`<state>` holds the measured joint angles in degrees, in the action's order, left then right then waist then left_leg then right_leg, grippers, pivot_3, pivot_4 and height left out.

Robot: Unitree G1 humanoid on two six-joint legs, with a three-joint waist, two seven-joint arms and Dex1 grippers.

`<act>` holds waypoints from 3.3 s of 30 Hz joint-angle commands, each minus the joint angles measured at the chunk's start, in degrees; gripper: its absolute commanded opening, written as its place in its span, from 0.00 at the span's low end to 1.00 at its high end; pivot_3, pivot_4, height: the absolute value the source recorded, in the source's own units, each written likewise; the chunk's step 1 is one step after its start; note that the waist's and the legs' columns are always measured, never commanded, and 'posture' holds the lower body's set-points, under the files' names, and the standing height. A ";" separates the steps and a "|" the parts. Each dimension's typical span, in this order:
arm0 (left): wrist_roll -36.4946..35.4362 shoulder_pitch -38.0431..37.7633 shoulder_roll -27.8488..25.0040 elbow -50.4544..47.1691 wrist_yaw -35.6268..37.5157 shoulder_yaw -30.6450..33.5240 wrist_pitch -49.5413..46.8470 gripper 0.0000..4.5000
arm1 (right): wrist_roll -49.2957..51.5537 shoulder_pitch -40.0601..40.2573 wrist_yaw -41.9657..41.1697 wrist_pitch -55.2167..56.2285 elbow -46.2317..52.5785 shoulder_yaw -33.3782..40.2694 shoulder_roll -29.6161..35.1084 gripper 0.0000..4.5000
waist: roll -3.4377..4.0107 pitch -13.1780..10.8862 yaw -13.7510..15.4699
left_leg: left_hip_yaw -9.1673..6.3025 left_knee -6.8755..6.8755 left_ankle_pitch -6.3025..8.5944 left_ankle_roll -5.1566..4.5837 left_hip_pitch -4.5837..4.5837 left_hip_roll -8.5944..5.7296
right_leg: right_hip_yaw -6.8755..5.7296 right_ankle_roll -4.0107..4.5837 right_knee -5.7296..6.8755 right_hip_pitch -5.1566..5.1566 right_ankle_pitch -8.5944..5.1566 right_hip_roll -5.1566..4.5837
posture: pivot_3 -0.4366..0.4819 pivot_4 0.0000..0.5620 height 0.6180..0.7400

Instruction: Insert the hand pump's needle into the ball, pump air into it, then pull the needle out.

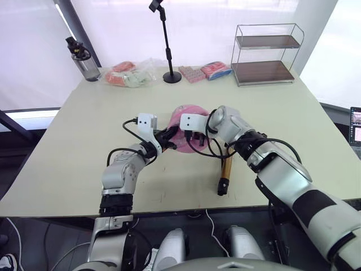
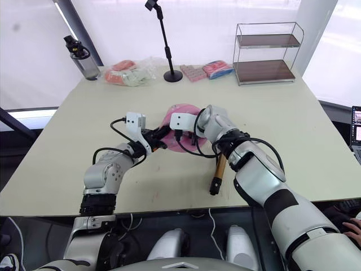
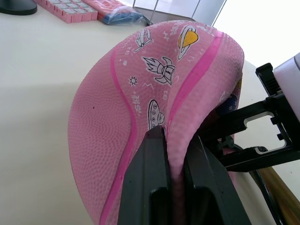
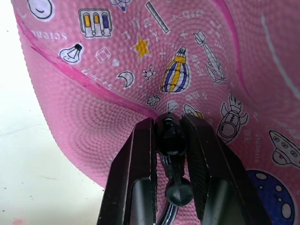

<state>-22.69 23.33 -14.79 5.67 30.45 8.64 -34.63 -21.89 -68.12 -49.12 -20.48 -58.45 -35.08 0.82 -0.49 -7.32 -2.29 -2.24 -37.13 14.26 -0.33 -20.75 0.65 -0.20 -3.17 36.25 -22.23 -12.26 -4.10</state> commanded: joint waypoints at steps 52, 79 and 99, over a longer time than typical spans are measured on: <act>-0.66 0.09 0.42 2.80 3.23 -3.55 -1.22 0.00 | 17.43 26.03 -1.88 -18.21 59.31 21.81 18.51 0.81 | 0.56 -1.38 3.07 | -1.35 0.13 -0.09 0.15 -2.05 -0.64 | -0.55 -0.24 -0.55 -1.36 0.12 -0.08 | 0.48 0.27 0.93; 5.94 10.84 -3.90 19.88 15.06 -8.95 8.77 0.00 | 50.43 71.33 -11.17 6.99 72.91 57.95 29.10 0.99 | 0.33 -1.89 4.46 | -1.32 -0.07 -0.14 0.20 -2.08 -0.55 | -0.62 -0.06 -0.53 -1.29 -0.01 -0.04 | 0.48 0.27 0.93; 14.85 26.62 -6.74 51.61 30.09 -10.32 28.88 0.00 | 53.80 77.53 -16.84 18.25 68.82 59.04 32.41 0.99 | 0.31 -1.90 4.65 | -1.32 -0.15 -0.14 0.19 -2.10 -0.57 | -0.60 -0.12 -0.52 -1.21 0.02 -0.02 | 0.48 0.27 0.93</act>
<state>-11.13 51.18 -22.54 53.86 60.93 1.12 -5.18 30.83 9.22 -65.81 -3.51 9.86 22.99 32.37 -0.19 -9.22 2.36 -3.56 -37.28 14.11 -0.14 -22.84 0.08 -0.80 -3.33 35.73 -23.44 -12.21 -4.12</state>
